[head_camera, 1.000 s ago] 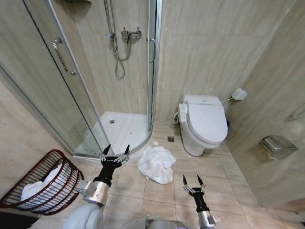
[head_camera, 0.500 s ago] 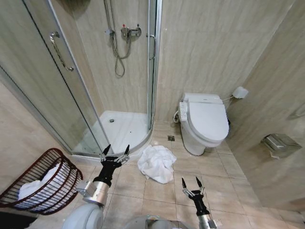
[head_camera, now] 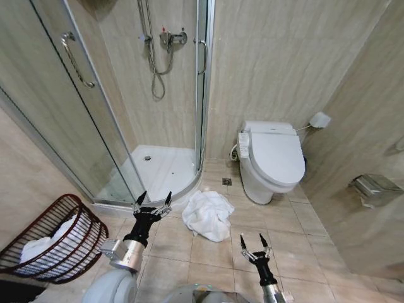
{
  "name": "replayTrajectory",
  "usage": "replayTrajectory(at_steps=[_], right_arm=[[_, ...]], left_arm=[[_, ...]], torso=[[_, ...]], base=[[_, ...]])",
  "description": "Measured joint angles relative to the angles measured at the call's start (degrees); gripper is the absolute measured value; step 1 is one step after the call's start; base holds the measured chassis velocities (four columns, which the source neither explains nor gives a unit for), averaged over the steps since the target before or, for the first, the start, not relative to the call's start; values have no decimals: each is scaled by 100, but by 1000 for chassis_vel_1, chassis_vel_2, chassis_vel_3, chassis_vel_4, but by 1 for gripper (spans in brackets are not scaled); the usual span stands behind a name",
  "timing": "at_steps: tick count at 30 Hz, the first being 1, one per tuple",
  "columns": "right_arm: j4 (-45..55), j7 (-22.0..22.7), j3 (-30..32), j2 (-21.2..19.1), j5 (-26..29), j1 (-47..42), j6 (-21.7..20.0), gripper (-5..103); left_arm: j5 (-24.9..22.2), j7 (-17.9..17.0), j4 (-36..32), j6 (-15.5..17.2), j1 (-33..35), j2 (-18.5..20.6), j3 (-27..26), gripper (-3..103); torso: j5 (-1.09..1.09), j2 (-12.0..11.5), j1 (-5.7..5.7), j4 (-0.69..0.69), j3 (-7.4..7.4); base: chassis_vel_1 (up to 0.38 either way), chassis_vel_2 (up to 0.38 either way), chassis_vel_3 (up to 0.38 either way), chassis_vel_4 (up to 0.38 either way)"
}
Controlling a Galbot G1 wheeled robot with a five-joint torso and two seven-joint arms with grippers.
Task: Discard the used towel into the hamper.
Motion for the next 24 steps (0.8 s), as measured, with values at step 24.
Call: replayTrajectory(at_steps=[24], right_arm=[[-186, 119, 69, -95, 20, 131, -127, 100]], left_arm=[[0, 0, 0, 0, 0, 0, 0, 100]], torso=[[0, -518, -200, 0, -317]], base=[[0, 0, 0, 0]])
